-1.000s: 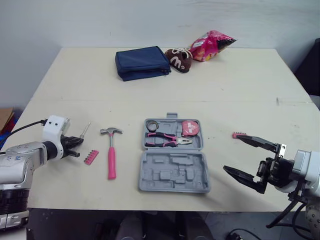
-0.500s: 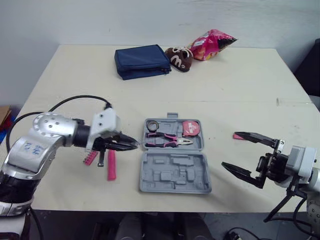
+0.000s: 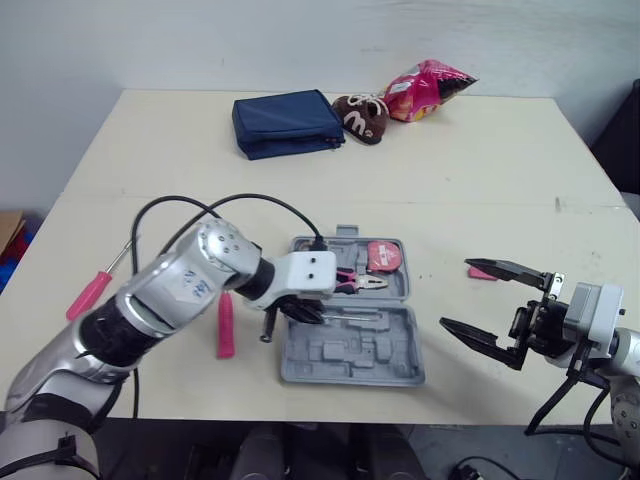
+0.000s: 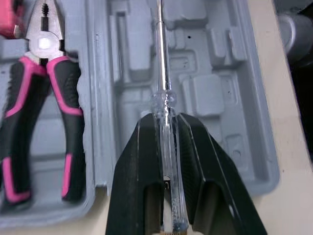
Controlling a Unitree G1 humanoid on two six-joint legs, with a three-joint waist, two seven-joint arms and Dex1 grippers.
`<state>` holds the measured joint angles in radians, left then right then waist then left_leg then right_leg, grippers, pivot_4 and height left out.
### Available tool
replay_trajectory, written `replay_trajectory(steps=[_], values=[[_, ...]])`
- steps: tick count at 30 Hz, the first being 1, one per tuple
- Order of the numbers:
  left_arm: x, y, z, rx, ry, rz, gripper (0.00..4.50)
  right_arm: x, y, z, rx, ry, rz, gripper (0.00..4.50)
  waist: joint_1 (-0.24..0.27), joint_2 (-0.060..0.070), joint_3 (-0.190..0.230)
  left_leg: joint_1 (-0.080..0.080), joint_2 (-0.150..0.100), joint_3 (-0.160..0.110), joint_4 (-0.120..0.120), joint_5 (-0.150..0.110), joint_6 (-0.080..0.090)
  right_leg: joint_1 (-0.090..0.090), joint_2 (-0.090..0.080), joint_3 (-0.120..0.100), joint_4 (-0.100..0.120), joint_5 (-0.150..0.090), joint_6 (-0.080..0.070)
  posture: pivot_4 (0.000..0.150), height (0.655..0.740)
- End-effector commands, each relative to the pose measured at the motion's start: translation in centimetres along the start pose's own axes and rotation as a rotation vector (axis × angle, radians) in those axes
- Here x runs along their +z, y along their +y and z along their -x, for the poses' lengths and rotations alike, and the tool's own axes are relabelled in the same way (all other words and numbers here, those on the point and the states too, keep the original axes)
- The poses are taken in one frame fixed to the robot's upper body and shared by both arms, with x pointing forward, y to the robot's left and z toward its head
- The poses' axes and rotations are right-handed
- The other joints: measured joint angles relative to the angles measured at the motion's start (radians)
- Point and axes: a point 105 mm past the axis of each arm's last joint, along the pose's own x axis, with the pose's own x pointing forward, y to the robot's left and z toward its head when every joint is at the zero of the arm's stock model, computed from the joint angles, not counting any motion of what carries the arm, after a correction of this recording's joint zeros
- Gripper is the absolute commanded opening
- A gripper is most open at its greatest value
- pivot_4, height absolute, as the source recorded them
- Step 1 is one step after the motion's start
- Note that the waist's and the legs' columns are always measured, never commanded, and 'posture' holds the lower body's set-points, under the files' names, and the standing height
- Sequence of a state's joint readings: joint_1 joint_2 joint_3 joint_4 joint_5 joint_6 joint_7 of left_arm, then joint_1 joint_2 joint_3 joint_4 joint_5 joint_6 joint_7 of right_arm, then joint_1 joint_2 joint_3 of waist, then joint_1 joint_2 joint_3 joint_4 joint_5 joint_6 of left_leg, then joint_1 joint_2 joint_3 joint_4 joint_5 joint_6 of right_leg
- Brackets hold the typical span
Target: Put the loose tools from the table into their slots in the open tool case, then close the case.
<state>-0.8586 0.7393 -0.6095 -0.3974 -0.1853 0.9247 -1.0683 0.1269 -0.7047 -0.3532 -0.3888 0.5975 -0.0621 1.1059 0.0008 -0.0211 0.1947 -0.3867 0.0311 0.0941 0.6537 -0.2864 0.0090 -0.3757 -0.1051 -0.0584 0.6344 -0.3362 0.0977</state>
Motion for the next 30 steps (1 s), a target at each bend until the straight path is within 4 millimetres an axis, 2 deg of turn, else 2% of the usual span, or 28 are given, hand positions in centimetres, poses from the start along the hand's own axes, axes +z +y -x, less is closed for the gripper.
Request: replay_trajectory(steps=[1,7,17,30], values=[[0.2,0.7,0.4,0.046,0.04,-0.037,0.04,0.5,0.3,0.0,0.004,-0.013,0.028,4.5,-0.001,0.0,0.0,0.0,0.0,0.0,0.0,0.0,0.0,0.0,0.0,0.0,0.0,0.0,0.0,0.15,0.74],[-0.1,1.6,-0.4,0.094,0.082,-0.051,0.04,0.0,0.9,0.8,-0.008,-0.008,0.033,4.5,0.002,0.0,0.0,0.0,0.0,0.0,0.0,0.0,0.0,0.0,0.0,0.0,0.0,0.0,0.0,0.15,0.74],[-0.4,1.6,-1.7,0.085,0.107,-0.067,0.04,-0.7,1.8,2.2,-0.022,0.0,0.035,4.5,0.001,0.0,0.0,0.0,0.0,0.0,0.001,0.0,0.0,0.0,0.0,0.0,0.001,0.0,0.0,0.15,0.74],[-0.6,1.9,-3.2,0.103,0.117,-0.065,0.04,-0.8,1.9,2.4,-0.029,-0.003,0.035,4.5,0.006,0.0,0.0,0.0,0.0,-0.001,0.004,0.0,0.0,0.001,-0.003,0.0,0.003,0.0,0.0,0.15,0.74]])
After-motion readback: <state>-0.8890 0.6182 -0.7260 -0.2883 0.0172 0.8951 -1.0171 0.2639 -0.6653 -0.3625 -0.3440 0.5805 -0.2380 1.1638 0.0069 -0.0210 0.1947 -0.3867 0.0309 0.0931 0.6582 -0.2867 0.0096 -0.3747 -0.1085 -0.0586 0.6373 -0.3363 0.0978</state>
